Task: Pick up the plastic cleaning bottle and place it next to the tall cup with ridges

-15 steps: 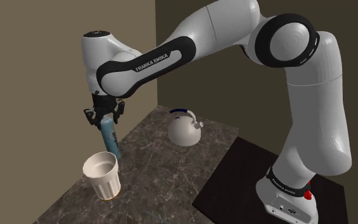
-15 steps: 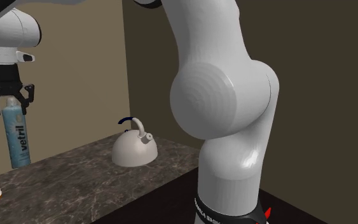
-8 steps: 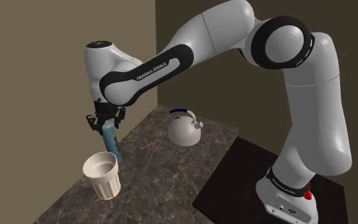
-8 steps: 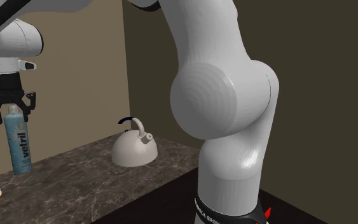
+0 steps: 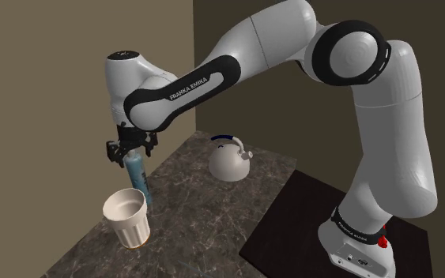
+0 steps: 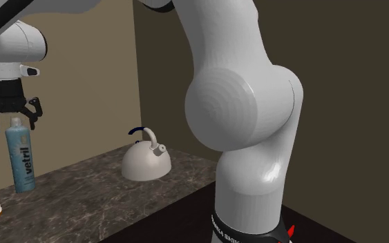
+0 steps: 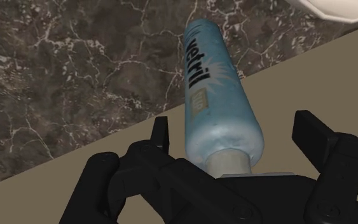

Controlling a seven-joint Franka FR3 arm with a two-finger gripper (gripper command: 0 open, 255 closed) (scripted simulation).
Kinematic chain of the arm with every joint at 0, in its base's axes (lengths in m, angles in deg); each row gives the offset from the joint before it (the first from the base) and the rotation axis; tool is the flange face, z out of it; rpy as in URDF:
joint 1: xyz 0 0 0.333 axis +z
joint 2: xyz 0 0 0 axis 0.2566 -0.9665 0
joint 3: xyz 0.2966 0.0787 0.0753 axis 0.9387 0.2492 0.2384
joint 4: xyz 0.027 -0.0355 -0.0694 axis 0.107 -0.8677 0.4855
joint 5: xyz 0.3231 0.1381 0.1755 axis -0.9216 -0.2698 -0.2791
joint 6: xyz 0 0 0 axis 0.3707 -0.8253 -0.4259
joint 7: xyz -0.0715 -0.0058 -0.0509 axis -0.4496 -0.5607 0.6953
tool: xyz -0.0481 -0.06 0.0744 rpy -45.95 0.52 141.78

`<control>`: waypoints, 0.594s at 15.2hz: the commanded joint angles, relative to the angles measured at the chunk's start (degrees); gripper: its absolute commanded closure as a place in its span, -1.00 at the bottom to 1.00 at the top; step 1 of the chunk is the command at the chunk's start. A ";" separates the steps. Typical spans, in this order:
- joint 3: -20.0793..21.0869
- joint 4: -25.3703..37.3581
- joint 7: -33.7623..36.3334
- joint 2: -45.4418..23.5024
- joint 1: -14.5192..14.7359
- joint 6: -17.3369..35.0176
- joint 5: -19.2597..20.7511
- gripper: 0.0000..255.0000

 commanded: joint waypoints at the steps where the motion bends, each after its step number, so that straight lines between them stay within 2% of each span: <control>1: 0.00 0.00 0.00 0.00 0.00 0.00 0.00 -1.00; 3: 0.00 0.00 0.00 0.00 0.00 0.00 0.00 -1.00; 7: 0.97 1.27 -1.00 4.00 -0.58 -5.08 -1.69 -1.00; 9: 0.96 1.27 -1.00 4.01 -0.57 -5.07 -1.70 -1.00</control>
